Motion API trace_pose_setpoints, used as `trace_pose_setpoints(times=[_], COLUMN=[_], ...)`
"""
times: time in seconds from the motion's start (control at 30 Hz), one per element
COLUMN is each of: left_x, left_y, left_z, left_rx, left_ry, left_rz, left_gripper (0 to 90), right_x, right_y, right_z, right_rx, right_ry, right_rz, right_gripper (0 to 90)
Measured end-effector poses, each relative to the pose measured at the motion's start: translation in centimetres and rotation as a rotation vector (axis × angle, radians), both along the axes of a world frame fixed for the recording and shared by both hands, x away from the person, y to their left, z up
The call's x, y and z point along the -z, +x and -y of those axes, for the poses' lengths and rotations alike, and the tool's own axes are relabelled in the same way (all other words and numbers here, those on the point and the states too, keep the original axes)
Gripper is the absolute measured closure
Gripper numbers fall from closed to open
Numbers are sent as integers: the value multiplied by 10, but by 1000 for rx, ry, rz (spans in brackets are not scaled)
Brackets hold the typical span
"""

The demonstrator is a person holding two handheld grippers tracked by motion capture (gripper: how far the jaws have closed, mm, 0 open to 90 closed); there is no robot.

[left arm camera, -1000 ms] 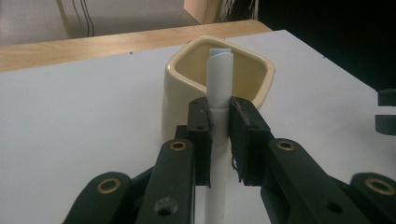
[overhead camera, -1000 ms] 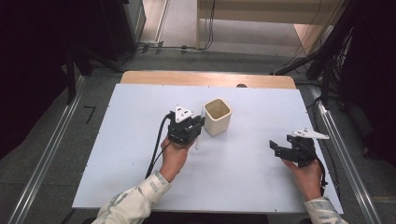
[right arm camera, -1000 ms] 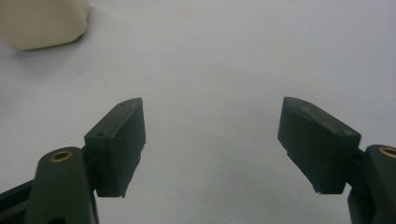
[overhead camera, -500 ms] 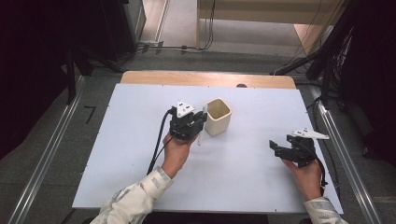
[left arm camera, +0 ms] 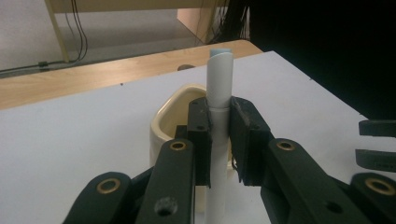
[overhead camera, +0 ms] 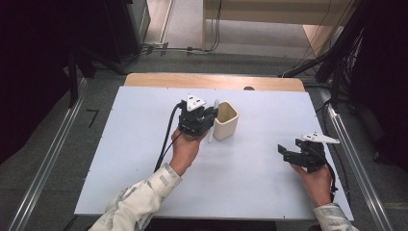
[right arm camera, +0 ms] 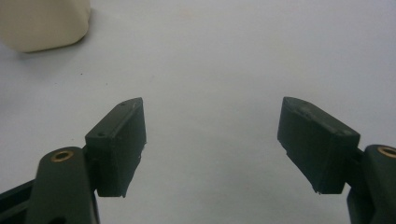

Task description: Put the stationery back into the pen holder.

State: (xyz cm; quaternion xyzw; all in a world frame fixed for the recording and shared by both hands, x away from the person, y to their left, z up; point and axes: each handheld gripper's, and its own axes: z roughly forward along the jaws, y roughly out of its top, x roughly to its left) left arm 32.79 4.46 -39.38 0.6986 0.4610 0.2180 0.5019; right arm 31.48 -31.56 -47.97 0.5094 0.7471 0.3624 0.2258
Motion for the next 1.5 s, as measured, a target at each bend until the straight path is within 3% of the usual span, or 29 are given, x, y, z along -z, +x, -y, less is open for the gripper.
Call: trace_pose_setpoints(times=[0.77,1.5], left_x=[-26,-40], left_y=[13,28], left_z=[3,8], left_rx=[14,5], left_ry=[8,2], left_rz=[12,28], left_gripper=[796,796], right_x=[1,1], right_y=[1,0], right_z=[0,1], right_rx=[1,2], right_ry=[0,0], right_rz=[-3,-4], right_gripper=[217,217])
